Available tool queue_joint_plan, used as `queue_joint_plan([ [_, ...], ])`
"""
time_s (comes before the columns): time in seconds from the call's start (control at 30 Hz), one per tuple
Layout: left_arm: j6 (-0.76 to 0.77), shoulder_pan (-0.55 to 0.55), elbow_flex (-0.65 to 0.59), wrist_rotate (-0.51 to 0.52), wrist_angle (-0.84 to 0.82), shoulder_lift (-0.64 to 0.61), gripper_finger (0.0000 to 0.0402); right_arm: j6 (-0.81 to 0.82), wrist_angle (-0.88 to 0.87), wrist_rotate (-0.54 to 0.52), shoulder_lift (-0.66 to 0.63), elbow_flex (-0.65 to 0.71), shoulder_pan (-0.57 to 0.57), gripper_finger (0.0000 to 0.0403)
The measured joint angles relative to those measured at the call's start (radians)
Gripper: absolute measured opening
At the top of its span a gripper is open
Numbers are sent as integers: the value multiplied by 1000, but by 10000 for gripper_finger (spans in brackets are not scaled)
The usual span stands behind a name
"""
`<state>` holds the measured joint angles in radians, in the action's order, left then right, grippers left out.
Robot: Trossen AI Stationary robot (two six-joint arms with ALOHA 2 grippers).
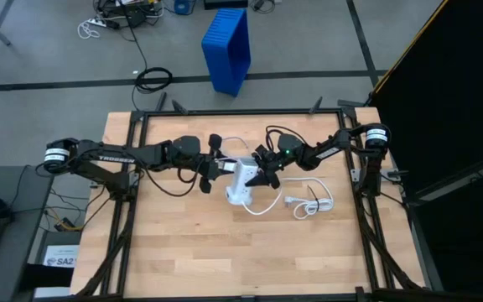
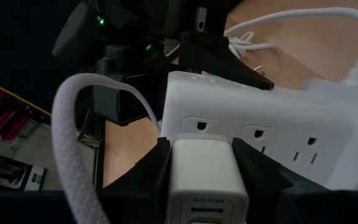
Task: Plug in charger
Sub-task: Insert the white charger adapter into the white outlet extension
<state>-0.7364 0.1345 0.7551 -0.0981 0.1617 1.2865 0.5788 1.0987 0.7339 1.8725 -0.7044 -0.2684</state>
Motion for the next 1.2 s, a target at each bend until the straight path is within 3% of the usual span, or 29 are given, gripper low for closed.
queue_joint_plan([
  [0.4,-1,1,-2,27,-39,0,120,-1,-140,-64,0,-64,14,261],
  [0.8,3,2,2,-51,-71,0,120,-51,-148,-43,0,-74,13,261],
  [1.2,7,2,2,-64,-81,2,120,-72,-154,-53,0,-74,12,261],
])
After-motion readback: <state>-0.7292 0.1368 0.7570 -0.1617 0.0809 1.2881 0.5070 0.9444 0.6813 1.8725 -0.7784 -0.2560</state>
